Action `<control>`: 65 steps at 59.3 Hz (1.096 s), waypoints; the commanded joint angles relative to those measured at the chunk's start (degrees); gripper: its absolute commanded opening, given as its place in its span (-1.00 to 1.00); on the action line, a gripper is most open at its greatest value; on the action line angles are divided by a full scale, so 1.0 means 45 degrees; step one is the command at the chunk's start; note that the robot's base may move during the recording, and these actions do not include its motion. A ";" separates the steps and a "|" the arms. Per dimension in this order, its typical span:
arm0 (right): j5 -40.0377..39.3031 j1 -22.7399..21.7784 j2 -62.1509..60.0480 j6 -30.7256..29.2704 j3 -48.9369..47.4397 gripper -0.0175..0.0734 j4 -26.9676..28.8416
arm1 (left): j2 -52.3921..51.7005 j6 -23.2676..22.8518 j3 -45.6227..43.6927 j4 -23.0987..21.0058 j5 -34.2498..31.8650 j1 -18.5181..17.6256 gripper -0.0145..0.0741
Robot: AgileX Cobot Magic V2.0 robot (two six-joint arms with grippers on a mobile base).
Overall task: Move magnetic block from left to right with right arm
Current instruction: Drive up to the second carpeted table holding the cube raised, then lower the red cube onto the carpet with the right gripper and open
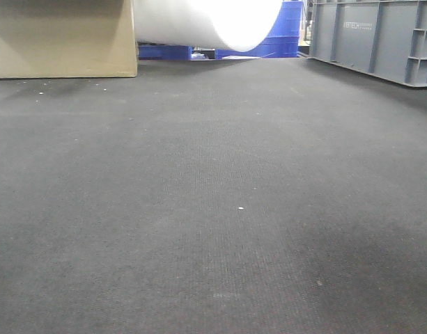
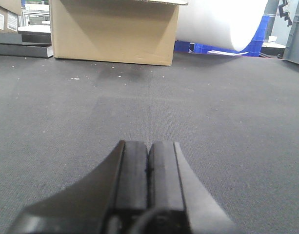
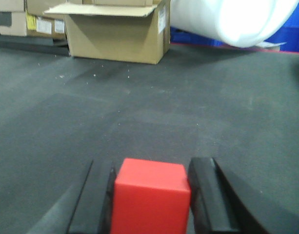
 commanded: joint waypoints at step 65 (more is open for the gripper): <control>0.2992 0.2320 1.6454 0.1120 -0.9318 -0.35 0.2141 | -0.0170 -0.0056 0.0131 0.0000 -0.1145 -0.0022 -0.94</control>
